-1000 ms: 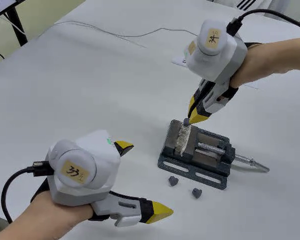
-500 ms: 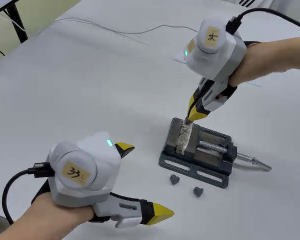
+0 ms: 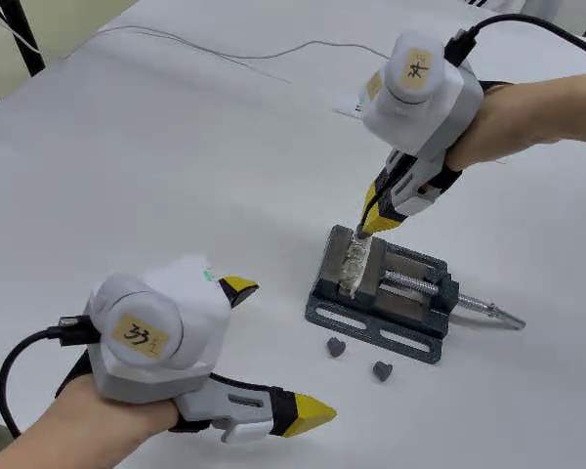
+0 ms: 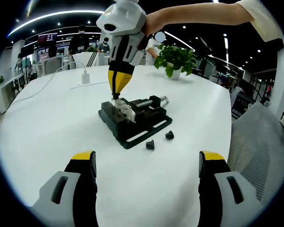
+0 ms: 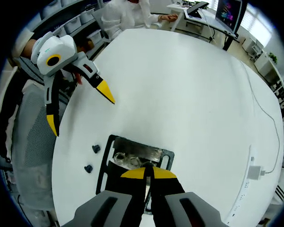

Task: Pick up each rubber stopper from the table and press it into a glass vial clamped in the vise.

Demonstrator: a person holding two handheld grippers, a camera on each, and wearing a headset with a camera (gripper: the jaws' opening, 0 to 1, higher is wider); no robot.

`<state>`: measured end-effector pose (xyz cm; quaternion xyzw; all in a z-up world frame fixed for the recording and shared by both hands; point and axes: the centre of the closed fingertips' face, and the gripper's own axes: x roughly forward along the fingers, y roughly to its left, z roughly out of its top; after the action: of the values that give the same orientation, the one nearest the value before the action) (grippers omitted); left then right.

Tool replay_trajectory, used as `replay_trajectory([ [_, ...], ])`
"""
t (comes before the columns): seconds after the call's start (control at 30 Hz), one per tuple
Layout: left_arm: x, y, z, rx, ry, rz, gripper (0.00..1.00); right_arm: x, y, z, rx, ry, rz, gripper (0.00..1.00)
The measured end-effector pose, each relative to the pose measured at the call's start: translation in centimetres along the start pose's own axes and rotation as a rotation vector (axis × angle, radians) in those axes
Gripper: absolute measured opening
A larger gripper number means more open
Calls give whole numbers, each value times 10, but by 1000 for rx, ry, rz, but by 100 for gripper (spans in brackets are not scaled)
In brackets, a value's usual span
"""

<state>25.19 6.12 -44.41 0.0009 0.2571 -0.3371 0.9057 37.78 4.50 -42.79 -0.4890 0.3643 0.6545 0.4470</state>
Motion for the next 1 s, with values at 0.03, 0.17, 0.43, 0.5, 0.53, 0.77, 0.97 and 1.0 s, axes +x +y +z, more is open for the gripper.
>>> replay_trajectory([
  [0.03,0,0,0,0,-1,0,88,0,0,1,-10,1,-4,0],
  [0.17,1,0,-1,-5,0,-2,88,1,2,2,-18,29,-19,0],
  [0.43,3,-2,-1,-5,-1,-6,88,2,0,0,-9,61,-22,0],
  [0.5,3,-2,-1,-6,0,-7,88,3,-2,0,-6,64,-26,0],
  [0.53,4,-2,-1,-6,0,-8,88,3,-4,1,0,65,-25,0],
  [0.77,4,-2,-2,-11,-1,-8,88,4,-5,-2,42,41,-21,0],
  [0.97,3,0,-4,-13,6,-6,88,4,-2,-4,78,18,-16,0],
  [1.0,3,1,-4,-12,8,-6,88,4,-2,-3,81,21,-13,0],
])
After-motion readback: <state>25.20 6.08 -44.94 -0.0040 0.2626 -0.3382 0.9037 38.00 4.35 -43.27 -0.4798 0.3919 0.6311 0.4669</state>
